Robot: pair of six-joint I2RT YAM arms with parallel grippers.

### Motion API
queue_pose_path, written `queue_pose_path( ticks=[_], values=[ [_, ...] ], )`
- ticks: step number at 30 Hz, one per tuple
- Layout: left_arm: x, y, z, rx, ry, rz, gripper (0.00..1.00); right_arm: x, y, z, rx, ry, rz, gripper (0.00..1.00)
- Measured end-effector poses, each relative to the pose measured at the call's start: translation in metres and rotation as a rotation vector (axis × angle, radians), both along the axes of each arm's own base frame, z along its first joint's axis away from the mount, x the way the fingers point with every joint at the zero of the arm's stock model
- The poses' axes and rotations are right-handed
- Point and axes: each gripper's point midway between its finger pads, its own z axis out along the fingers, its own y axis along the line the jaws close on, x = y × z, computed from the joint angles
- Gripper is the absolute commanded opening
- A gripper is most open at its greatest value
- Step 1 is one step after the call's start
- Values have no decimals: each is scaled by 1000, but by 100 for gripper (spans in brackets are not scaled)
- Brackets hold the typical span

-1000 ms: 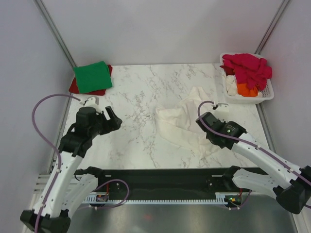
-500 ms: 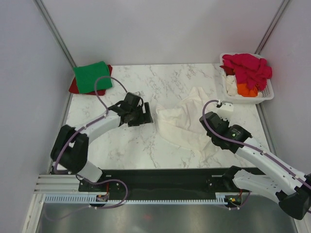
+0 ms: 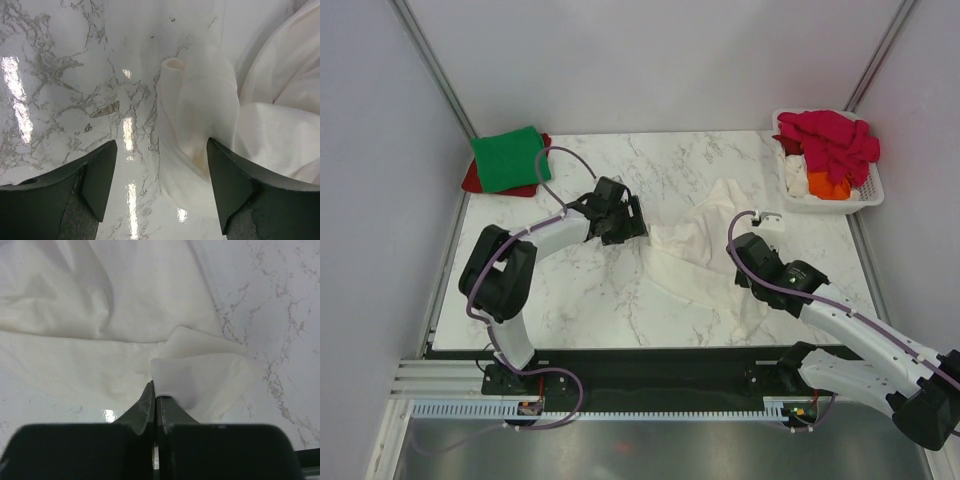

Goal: Fold and stack the t-shirts

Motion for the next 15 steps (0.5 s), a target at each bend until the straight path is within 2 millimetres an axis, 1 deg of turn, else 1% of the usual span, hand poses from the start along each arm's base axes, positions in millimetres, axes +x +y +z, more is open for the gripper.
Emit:
queue_pose_path(
  ticks=[2, 4, 7, 9, 12, 15],
  values=[
    [2, -1, 0, -5, -2, 9, 75, 1, 2, -1, 2, 2, 10, 0],
    [2, -1, -1, -7, -1, 13, 68, 2, 4, -1, 2, 2, 16, 0],
    [2, -3, -1, -13, 1, 17, 62, 2, 4, -3, -4, 6, 24, 0],
    [0, -6, -1, -15, 3, 12, 61, 2, 4, -5, -7, 9, 25, 0],
    [-7, -17, -2, -20, 8, -7, 59, 3, 5, -5, -7, 6, 29, 0],
    [-17, -29, -4, -25, 17, -29, 45, 4, 6, -5, -6, 5, 30, 0]
  ],
)
